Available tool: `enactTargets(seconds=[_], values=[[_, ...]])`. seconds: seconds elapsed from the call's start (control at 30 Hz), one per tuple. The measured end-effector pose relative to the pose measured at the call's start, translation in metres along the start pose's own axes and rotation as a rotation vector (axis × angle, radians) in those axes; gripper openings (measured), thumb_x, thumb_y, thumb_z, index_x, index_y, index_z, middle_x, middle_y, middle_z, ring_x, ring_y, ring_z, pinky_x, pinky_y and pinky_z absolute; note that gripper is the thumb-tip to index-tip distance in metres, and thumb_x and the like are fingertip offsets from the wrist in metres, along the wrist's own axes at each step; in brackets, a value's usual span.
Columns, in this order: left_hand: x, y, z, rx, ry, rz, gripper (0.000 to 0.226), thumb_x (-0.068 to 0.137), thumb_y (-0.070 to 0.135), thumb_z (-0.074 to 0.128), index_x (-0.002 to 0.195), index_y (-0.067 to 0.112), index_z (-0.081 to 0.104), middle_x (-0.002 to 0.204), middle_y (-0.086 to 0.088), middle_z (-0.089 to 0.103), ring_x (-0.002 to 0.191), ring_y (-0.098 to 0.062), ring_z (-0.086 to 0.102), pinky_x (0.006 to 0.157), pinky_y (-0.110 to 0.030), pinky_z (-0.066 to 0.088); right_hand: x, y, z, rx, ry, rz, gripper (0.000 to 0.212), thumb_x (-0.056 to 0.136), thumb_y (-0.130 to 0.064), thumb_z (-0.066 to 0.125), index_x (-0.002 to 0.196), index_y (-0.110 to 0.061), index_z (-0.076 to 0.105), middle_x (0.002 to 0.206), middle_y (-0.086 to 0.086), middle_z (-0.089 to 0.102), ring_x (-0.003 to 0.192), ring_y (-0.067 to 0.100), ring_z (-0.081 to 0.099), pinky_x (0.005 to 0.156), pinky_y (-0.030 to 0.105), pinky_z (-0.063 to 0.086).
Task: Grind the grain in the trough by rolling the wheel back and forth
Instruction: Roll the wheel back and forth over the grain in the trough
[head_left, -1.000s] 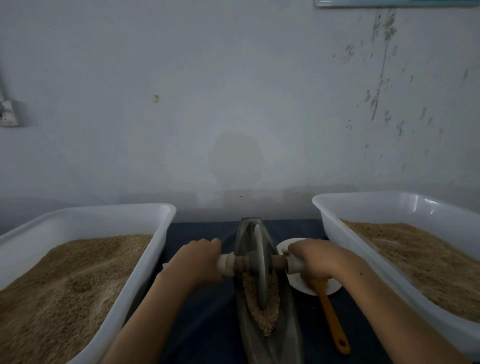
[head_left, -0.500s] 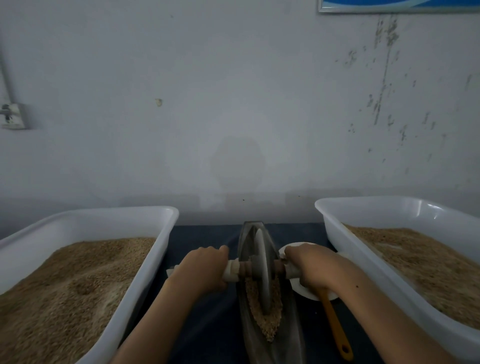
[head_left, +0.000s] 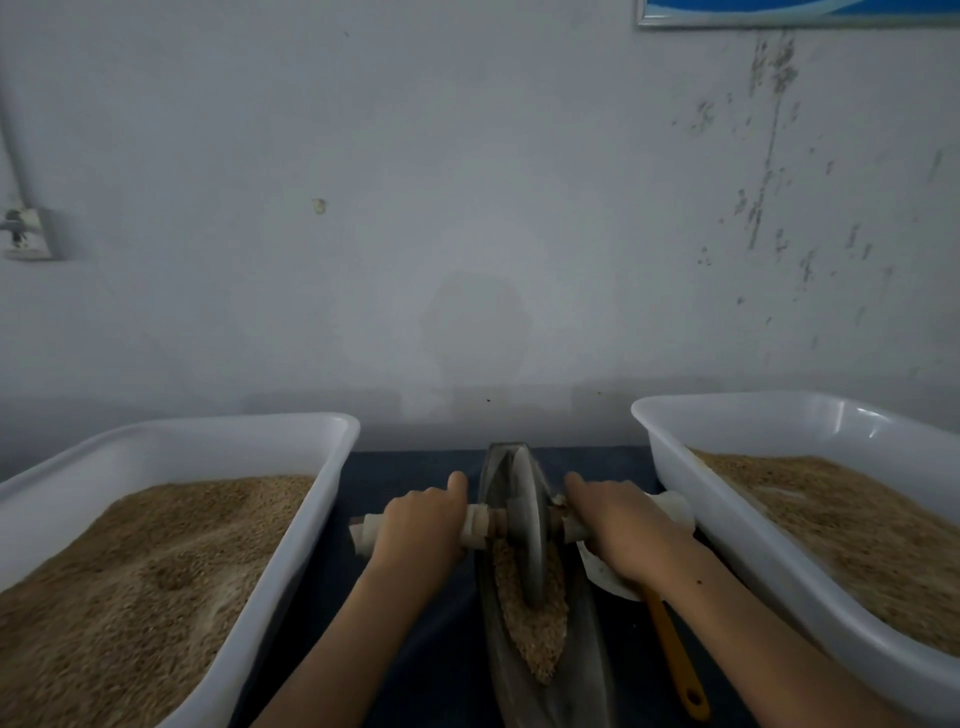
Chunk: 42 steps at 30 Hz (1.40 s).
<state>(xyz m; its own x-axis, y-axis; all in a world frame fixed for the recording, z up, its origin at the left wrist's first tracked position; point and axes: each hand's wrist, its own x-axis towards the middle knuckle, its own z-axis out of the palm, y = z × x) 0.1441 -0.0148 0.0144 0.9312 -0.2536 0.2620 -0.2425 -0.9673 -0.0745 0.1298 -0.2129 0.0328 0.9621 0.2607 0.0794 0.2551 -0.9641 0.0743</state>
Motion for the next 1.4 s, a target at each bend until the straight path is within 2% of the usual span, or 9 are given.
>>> enactTargets(seconds=[0.13, 0.27, 0.43, 0.67, 0.8, 0.87, 1.0, 1.27, 1.4], values=[[-0.002, -0.001, 0.0, 0.003, 0.007, 0.008, 0.039, 0.09, 0.027, 0.057, 0.12, 0.017, 0.035, 0.107, -0.001, 0.061, 0.094, -0.018, 0.061, 0.075, -0.028, 0.044, -0.002, 0.001, -0.007, 0.04, -0.085, 0.053, 0.03, 0.092, -0.008, 0.053, 0.119, -0.012, 0.043, 0.119, 0.009, 0.057, 0.108, 0.026, 0.055, 0.083, 0.031, 0.039], [-0.003, -0.005, -0.004, 0.008, -0.08, 0.036, 0.039, 0.088, 0.025, 0.06, 0.117, 0.017, 0.037, 0.107, -0.003, 0.06, 0.094, -0.02, 0.06, 0.071, -0.028, 0.04, -0.006, 0.004, -0.021, 0.017, -0.236, 0.078, 0.036, 0.089, -0.015, 0.059, 0.125, -0.015, 0.053, 0.12, 0.007, 0.059, 0.107, 0.022, 0.059, 0.087, 0.032, 0.046], [-0.003, -0.009, -0.01, 0.027, -0.196, 0.085, 0.041, 0.083, 0.026, 0.064, 0.117, 0.017, 0.042, 0.11, -0.004, 0.059, 0.099, -0.022, 0.058, 0.076, -0.031, 0.042, -0.01, 0.007, -0.027, 0.075, -0.394, 0.077, 0.046, 0.091, -0.017, 0.06, 0.135, -0.018, 0.047, 0.126, 0.005, 0.055, 0.113, 0.021, 0.055, 0.092, 0.031, 0.044], [0.0, -0.002, 0.003, 0.002, 0.001, 0.02, 0.033, 0.092, 0.021, 0.055, 0.117, 0.015, 0.035, 0.107, -0.003, 0.06, 0.094, -0.021, 0.06, 0.07, -0.028, 0.037, -0.001, 0.01, -0.015, 0.01, -0.275, 0.073, 0.044, 0.095, -0.009, 0.051, 0.138, -0.012, 0.038, 0.133, 0.011, 0.051, 0.117, 0.024, 0.052, 0.093, 0.032, 0.041], [0.001, -0.001, 0.01, 0.008, 0.124, -0.004, 0.031, 0.092, 0.021, 0.053, 0.117, 0.018, 0.035, 0.103, 0.003, 0.062, 0.09, -0.015, 0.061, 0.072, -0.025, 0.039, -0.002, 0.011, 0.0, -0.016, -0.004, 0.051, 0.031, 0.093, -0.003, 0.046, 0.121, -0.015, 0.041, 0.118, 0.007, 0.058, 0.107, 0.024, 0.054, 0.087, 0.032, 0.039], [0.001, -0.001, 0.01, 0.007, 0.152, -0.005, 0.03, 0.092, 0.022, 0.053, 0.116, 0.018, 0.035, 0.101, 0.004, 0.062, 0.088, -0.014, 0.061, 0.07, -0.024, 0.037, -0.002, 0.01, 0.004, -0.033, 0.058, 0.042, 0.027, 0.092, -0.004, 0.046, 0.117, -0.016, 0.043, 0.115, 0.005, 0.059, 0.106, 0.024, 0.056, 0.085, 0.031, 0.038], [0.0, -0.003, 0.007, 0.009, 0.086, 0.015, 0.037, 0.089, 0.023, 0.056, 0.119, 0.018, 0.034, 0.101, 0.0, 0.062, 0.088, -0.017, 0.06, 0.066, -0.027, 0.036, -0.002, 0.009, -0.002, 0.008, 0.022, 0.042, 0.022, 0.091, -0.013, 0.053, 0.112, -0.018, 0.05, 0.114, 0.004, 0.061, 0.104, 0.023, 0.058, 0.088, 0.032, 0.043], [0.001, -0.01, -0.006, 0.018, -0.171, 0.147, 0.028, 0.085, 0.026, 0.061, 0.11, 0.018, 0.052, 0.107, -0.002, 0.061, 0.096, -0.018, 0.058, 0.077, -0.027, 0.04, -0.002, 0.005, -0.018, 0.044, -0.3, 0.115, 0.04, 0.088, -0.02, 0.062, 0.128, -0.016, 0.056, 0.12, 0.006, 0.06, 0.107, 0.02, 0.059, 0.093, 0.032, 0.047], [0.003, -0.012, -0.003, -0.038, -0.146, 0.146, 0.017, 0.085, 0.026, 0.062, 0.097, 0.021, 0.051, 0.095, 0.002, 0.059, 0.082, -0.012, 0.053, 0.073, -0.025, 0.039, -0.002, 0.003, -0.014, -0.012, -0.194, 0.099, 0.034, 0.09, -0.017, 0.059, 0.124, -0.017, 0.056, 0.12, 0.005, 0.06, 0.107, 0.021, 0.059, 0.088, 0.031, 0.045]])
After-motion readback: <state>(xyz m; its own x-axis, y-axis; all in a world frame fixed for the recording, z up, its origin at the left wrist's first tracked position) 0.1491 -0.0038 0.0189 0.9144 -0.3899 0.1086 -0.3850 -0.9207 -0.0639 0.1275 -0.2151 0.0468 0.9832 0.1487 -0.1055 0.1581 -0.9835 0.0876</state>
